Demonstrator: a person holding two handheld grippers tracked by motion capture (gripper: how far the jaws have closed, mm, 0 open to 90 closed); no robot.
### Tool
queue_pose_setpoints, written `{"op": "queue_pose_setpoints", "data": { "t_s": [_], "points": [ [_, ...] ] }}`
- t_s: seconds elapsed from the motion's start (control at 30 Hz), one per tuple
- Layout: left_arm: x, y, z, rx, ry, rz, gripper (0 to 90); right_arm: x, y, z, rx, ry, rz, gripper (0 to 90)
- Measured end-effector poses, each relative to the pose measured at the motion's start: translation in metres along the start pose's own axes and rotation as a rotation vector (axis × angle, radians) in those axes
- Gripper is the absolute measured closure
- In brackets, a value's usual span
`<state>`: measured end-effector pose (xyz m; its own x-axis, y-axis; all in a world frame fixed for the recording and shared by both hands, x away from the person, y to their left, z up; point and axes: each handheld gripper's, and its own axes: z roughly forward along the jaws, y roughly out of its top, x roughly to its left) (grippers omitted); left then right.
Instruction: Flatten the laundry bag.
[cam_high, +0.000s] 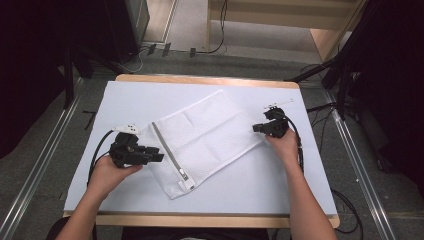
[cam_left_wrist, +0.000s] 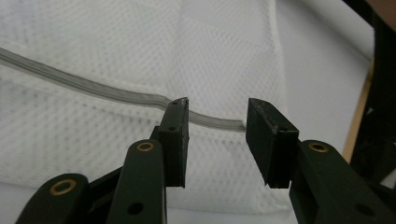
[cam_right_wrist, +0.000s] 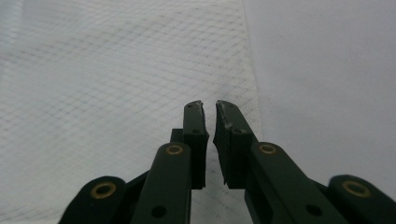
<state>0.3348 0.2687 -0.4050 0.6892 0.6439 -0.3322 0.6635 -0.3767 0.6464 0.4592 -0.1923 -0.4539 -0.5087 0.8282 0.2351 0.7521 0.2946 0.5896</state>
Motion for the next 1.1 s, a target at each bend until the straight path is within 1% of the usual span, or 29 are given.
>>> {"op": "queue_pose_setpoints", "data": {
  "t_s": [0.03, 0.1, 0.13, 0.2, 0.23, 0.3, 0.33, 0.43, 0.53, 0.63, 0.67, 0.7, 0.77, 0.93, 1.0, 1.03, 1.1],
  "points": [
    [0.004, 0.004, 0.000, 0.005, -0.003, -0.003, 59.4, 0.001, 0.000, -0.003, -0.005, 0.008, 0.000, 82.1],
    [0.012, 0.011, 0.002, -0.001, -0.002, -0.017, 59.1, 0.004, -0.002, -0.009, -0.015, 0.013, -0.001, 80.5],
    [0.015, 0.014, 0.003, -0.002, 0.006, -0.019, 59.1, 0.005, -0.003, -0.012, -0.020, 0.018, -0.007, 79.8],
    [0.022, 0.021, 0.005, 0.010, 0.026, -0.012, 58.5, 0.008, -0.006, -0.016, -0.028, 0.019, -0.008, 77.6],
    [0.025, 0.024, 0.007, 0.016, 0.027, -0.015, 57.7, 0.010, -0.007, -0.017, -0.027, 0.023, -0.005, 75.9],
    [0.033, 0.029, 0.010, 0.019, -0.002, -0.032, 53.1, 0.013, -0.009, -0.019, -0.030, 0.034, -0.005, 73.0],
    [0.036, 0.032, 0.011, 0.020, 0.001, -0.037, 51.0, 0.014, -0.010, -0.020, -0.032, 0.035, -0.007, 71.7],
    [0.046, 0.039, 0.015, 0.016, 0.036, -0.041, 49.4, 0.020, -0.015, -0.023, -0.044, 0.043, -0.017, 65.5],
    [0.055, 0.045, 0.020, 0.021, 0.046, -0.053, 49.9, 0.027, -0.021, -0.026, -0.054, 0.047, -0.037, 59.4],
    [0.064, 0.050, 0.025, 0.038, 0.060, -0.057, 50.1, 0.032, -0.028, -0.028, -0.060, 0.053, -0.055, 57.4],
    [0.066, 0.051, 0.026, 0.041, 0.068, -0.048, 50.2, 0.033, -0.030, -0.028, -0.061, 0.057, -0.052, 57.0],
    [0.068, 0.052, 0.027, 0.030, 0.075, -0.045, 50.8, 0.034, -0.032, -0.029, -0.060, 0.067, -0.046, 56.5],
    [0.073, 0.051, 0.028, 0.020, 0.063, -0.055, 51.3, 0.035, -0.036, -0.030, -0.063, 0.079, -0.040, 55.1],
    [0.085, 0.049, 0.034, 0.052, 0.100, -0.050, 52.2, 0.036, -0.042, -0.029, -0.062, 0.078, -0.052, 54.4],
    [0.089, 0.050, 0.036, 0.062, 0.102, -0.053, 52.4, 0.037, -0.044, -0.028, -0.056, 0.071, -0.049, 54.1],
    [0.091, 0.051, 0.037, 0.061, 0.101, -0.061, 52.6, 0.036, -0.045, -0.028, -0.052, 0.067, -0.051, 53.9],
    [0.094, 0.053, 0.037, 0.060, 0.119, -0.053, 52.7, 0.036, -0.048, -0.028, -0.047, 0.061, -0.051, 53.8]
  ]
}}
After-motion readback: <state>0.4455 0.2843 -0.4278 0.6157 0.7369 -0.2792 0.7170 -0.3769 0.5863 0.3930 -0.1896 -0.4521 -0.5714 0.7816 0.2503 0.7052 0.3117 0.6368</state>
